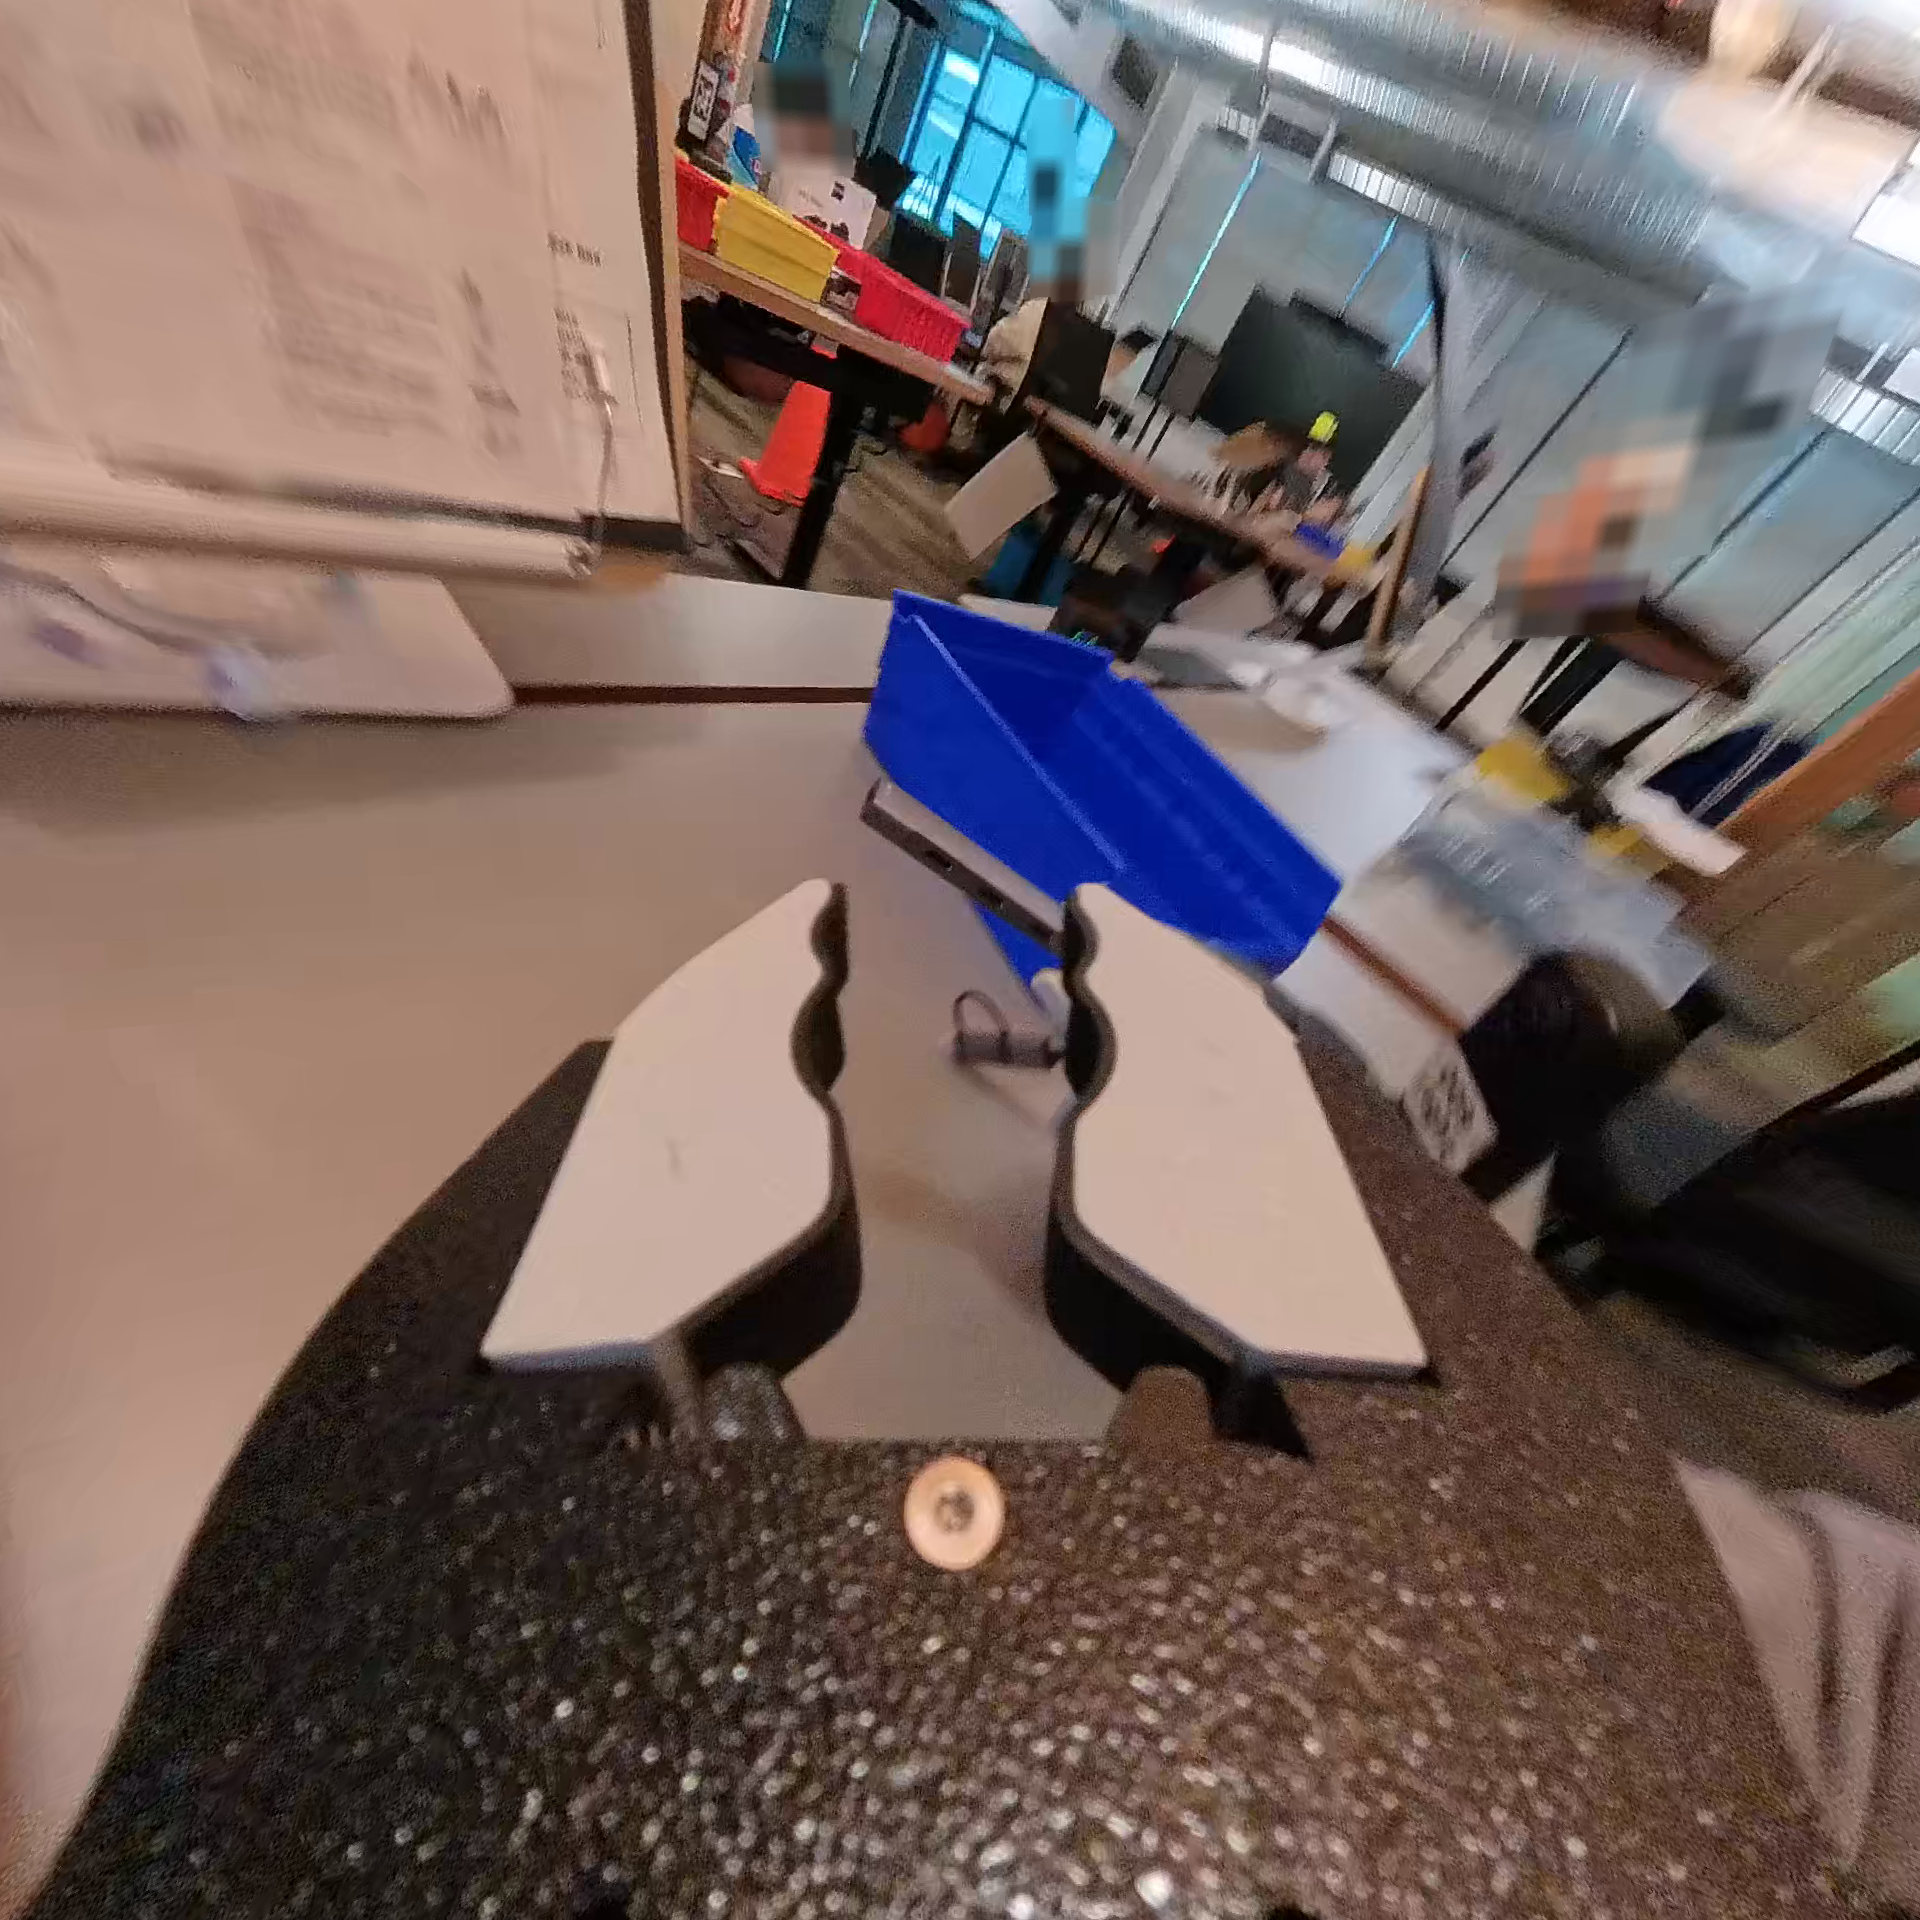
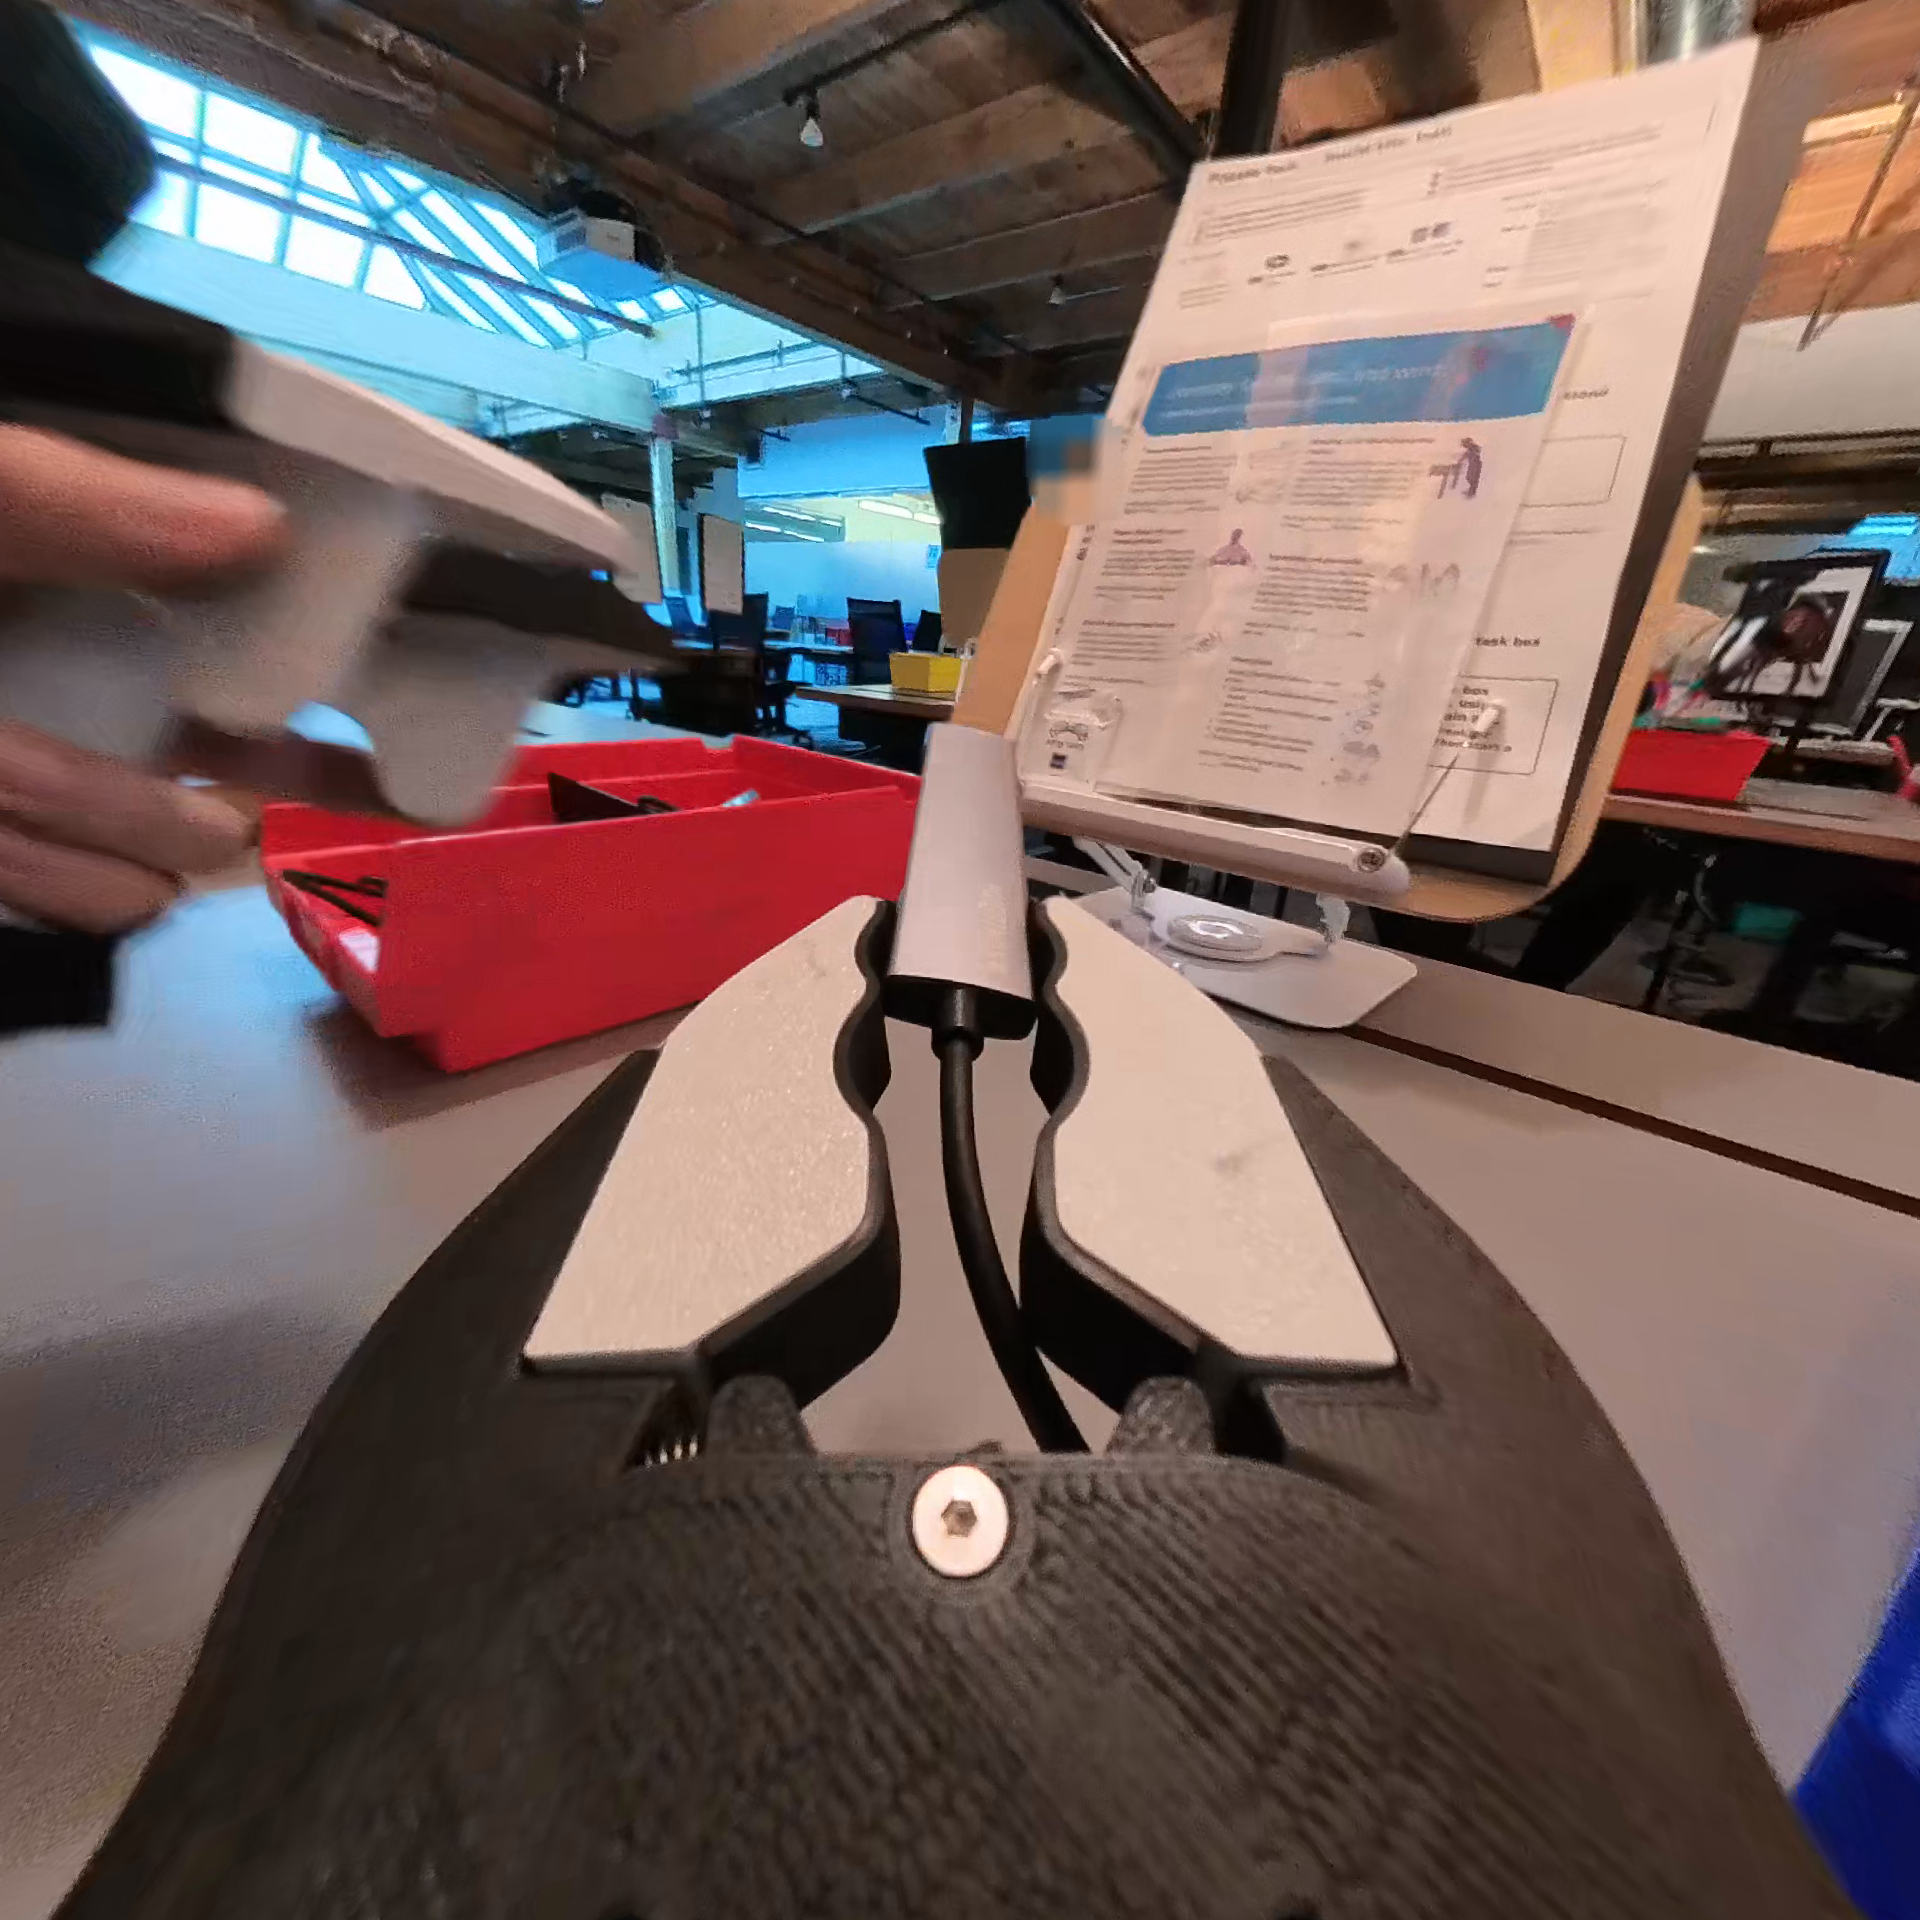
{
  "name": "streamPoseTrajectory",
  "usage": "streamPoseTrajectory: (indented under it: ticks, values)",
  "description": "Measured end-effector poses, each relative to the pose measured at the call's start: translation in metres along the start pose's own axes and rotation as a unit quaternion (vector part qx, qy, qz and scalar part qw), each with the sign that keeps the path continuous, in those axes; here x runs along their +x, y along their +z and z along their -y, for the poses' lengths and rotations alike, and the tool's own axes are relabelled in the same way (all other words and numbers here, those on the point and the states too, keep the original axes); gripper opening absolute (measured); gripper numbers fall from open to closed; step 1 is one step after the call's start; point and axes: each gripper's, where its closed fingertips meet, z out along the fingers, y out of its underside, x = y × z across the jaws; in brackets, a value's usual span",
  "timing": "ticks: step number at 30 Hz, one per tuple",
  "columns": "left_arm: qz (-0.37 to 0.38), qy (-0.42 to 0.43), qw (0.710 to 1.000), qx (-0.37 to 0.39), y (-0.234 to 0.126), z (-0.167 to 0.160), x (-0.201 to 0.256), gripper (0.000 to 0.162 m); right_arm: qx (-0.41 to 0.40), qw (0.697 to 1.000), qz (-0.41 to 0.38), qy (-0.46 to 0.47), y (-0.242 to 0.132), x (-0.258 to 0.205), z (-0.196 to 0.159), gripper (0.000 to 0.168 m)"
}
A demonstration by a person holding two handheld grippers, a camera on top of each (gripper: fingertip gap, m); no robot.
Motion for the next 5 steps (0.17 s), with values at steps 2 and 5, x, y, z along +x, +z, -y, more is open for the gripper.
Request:
streamPoseTrajectory:
  ticks: [2,5]
  values:
    - [0.027,0.085,0.996,-0.026,-0.023,0.01,-0.006,0.045,-0.003,1.0,-0.001,0.01,0.004,0.014,-0.004,0.024]
    - [0.1,0.18,0.975,-0.084,-0.069,0.023,-0.043,0.052,0.002,1.0,-0.012,0.016,0.003,0.026,-0.006,0.024]
